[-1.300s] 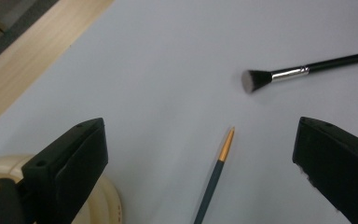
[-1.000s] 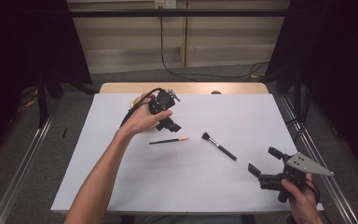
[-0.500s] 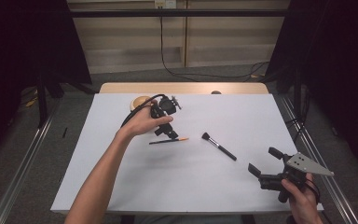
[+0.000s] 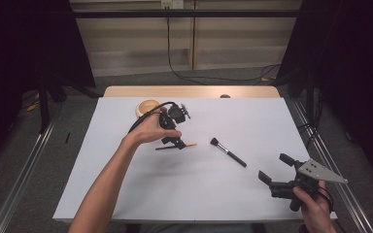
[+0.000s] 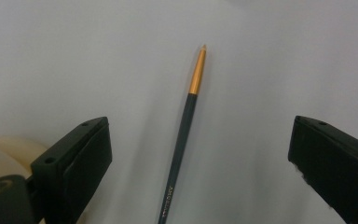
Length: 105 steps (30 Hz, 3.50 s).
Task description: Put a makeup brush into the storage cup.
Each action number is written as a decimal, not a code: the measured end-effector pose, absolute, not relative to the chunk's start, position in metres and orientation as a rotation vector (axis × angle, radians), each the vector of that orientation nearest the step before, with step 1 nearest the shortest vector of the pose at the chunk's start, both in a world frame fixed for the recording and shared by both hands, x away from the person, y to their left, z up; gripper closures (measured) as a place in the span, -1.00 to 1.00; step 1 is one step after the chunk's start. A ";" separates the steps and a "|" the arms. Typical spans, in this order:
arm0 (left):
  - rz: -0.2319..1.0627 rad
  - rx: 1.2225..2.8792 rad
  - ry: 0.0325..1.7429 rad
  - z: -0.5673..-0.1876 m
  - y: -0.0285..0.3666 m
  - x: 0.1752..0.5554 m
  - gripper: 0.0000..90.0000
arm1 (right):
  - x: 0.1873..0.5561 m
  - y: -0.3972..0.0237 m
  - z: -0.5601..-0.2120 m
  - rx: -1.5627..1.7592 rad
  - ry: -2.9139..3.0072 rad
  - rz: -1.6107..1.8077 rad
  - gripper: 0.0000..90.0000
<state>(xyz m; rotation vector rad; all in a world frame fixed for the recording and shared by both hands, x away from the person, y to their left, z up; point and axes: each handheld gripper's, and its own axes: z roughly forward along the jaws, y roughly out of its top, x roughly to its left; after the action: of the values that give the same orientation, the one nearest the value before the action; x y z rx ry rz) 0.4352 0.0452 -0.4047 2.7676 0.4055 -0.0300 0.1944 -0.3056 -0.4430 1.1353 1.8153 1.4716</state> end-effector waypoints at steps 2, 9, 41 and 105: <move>-0.020 2.771 0.410 -0.405 0.044 0.435 -0.85 | 0.194 -0.305 -0.443 1.134 1.817 1.473 -1.00; -0.037 2.800 0.345 -0.414 0.042 0.437 -0.70 | 0.194 -0.304 -0.443 1.130 1.821 1.476 -1.00; -0.038 2.856 0.326 -0.450 0.029 0.451 0.40 | 0.195 -0.304 -0.443 1.122 1.833 1.472 -1.00; -0.165 2.665 0.437 -0.431 0.041 0.453 0.86 | 0.195 -0.304 -0.443 1.119 1.847 1.477 -1.00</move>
<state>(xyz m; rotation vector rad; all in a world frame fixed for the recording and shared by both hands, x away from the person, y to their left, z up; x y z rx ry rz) 0.4526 0.0408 -0.4306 2.6648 0.4374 -0.1648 0.1950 -0.3039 -0.4435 1.1187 1.8471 1.4765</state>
